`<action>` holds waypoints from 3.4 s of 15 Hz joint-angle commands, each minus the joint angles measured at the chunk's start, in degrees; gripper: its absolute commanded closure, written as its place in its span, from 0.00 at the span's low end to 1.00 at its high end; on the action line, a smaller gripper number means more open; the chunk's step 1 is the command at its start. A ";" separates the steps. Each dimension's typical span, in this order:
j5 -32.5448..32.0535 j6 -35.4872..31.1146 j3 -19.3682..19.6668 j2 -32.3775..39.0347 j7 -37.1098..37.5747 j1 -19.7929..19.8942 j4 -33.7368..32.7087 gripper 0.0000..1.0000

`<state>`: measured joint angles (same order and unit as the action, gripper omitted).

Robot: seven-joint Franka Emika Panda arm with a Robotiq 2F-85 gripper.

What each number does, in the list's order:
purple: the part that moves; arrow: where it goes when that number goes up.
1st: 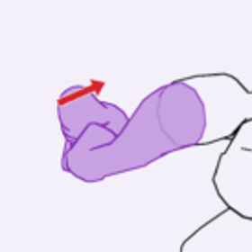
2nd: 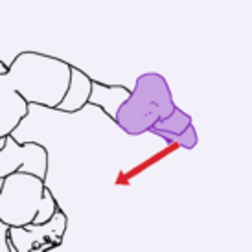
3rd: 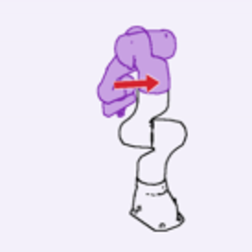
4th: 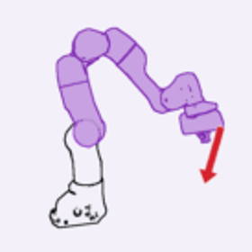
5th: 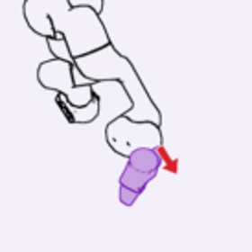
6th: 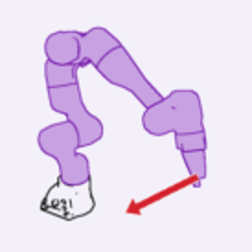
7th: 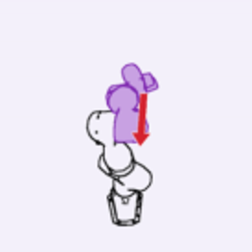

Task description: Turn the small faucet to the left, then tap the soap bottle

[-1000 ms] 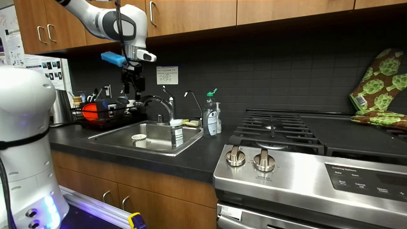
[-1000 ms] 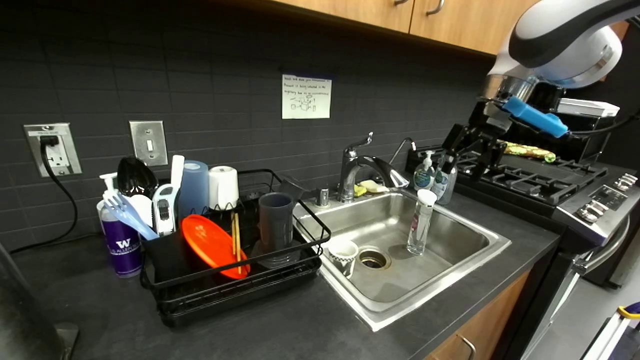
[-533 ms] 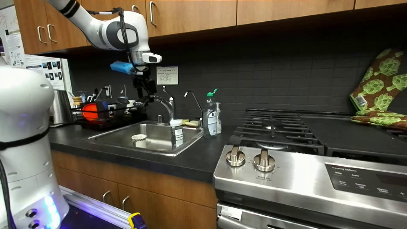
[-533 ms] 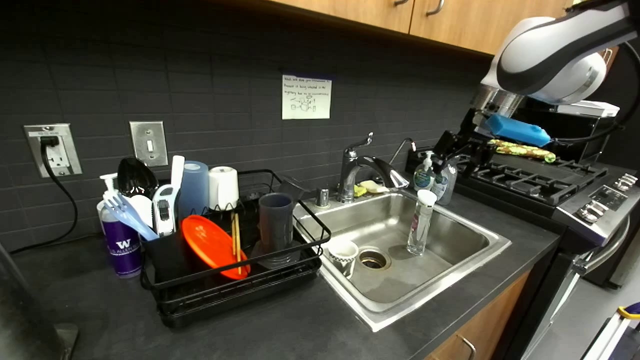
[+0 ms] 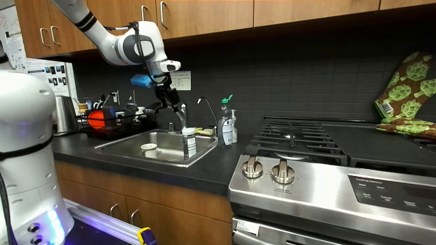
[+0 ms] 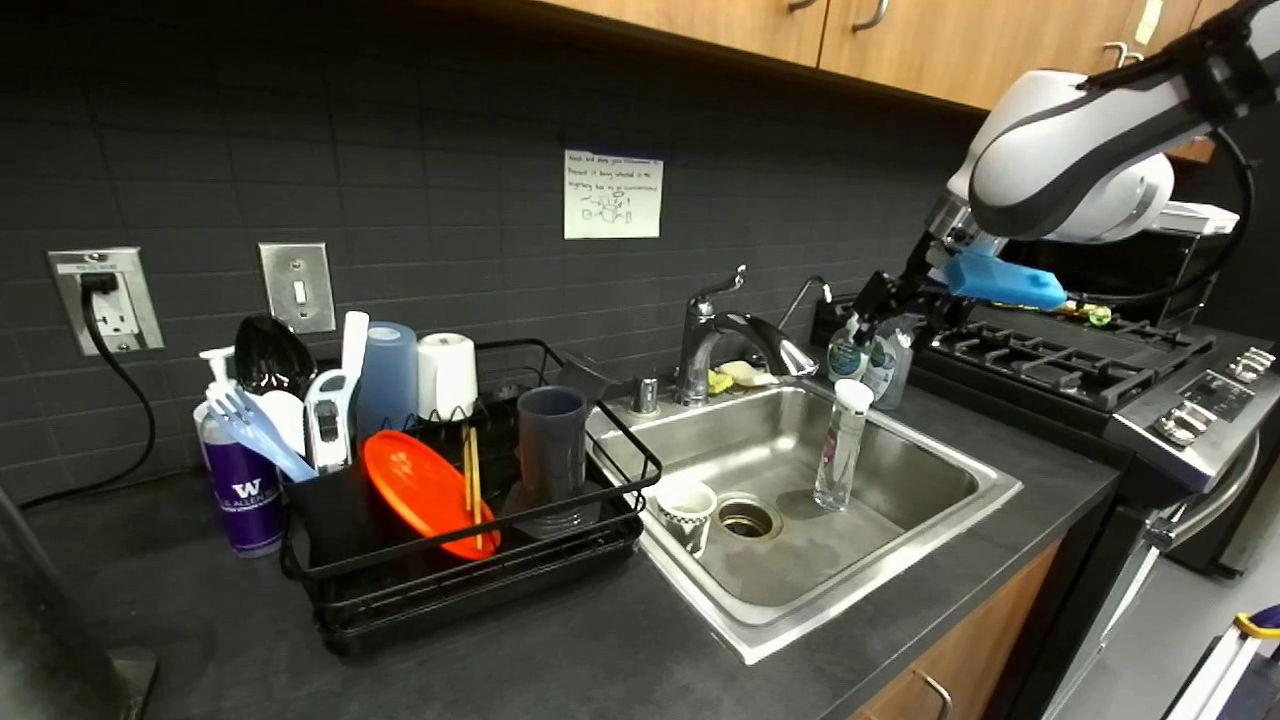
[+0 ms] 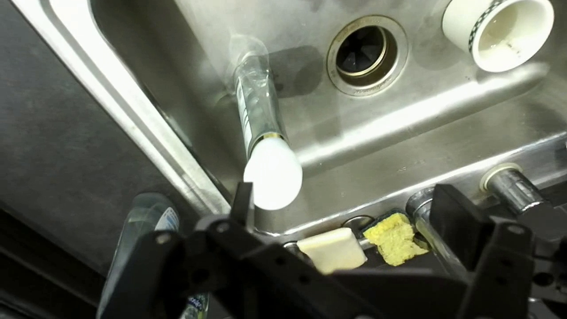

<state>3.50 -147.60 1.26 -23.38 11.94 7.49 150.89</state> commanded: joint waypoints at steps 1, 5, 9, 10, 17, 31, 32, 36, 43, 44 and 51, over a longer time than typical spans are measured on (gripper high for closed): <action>-2.97 -3.87 -1.28 3.85 2.70 1.67 -1.23 0.00; -6.69 -7.57 -1.77 7.30 4.83 3.17 -2.05 0.00; -9.80 -10.78 -2.02 10.45 6.63 4.17 -3.17 0.00; -10.35 -11.29 -2.00 11.23 7.00 4.21 -3.58 0.00; -13.66 -13.96 -1.57 15.76 9.52 3.90 -6.54 0.00; -12.69 -12.98 -0.50 15.56 8.29 2.50 -6.27 0.00; -12.69 -12.98 -0.50 15.56 8.29 2.50 -6.27 0.00; -12.69 -12.98 -0.50 15.56 8.29 2.50 -6.27 0.00; -14.13 -17.31 -1.13 16.79 9.83 2.71 -6.40 0.00; -14.45 -18.07 -1.71 17.15 10.27 3.27 -6.46 0.00; -17.56 -23.90 -1.82 21.68 12.73 3.44 -7.27 0.55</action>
<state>-12.13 -168.89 -0.24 -4.14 22.48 10.38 144.68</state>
